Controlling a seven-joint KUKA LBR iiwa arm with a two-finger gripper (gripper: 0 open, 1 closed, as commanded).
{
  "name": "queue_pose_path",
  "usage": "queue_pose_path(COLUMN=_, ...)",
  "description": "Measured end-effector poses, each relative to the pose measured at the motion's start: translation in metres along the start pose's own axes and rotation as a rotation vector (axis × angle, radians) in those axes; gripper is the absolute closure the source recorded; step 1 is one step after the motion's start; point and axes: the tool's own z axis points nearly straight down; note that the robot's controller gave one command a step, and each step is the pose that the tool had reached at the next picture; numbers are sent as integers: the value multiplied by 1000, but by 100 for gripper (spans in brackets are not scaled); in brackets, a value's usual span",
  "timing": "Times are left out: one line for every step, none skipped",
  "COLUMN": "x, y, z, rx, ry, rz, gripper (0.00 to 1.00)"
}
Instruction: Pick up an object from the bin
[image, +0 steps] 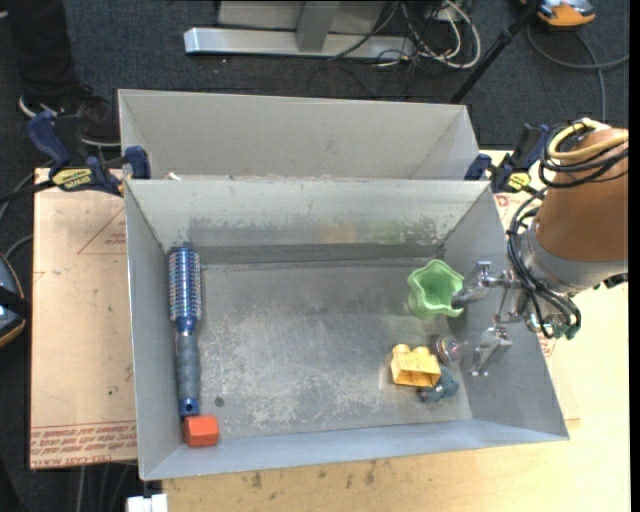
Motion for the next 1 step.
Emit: queue_pose_path(x=19, y=20, z=137, rx=5, ry=-23, rz=-203, gripper=0)
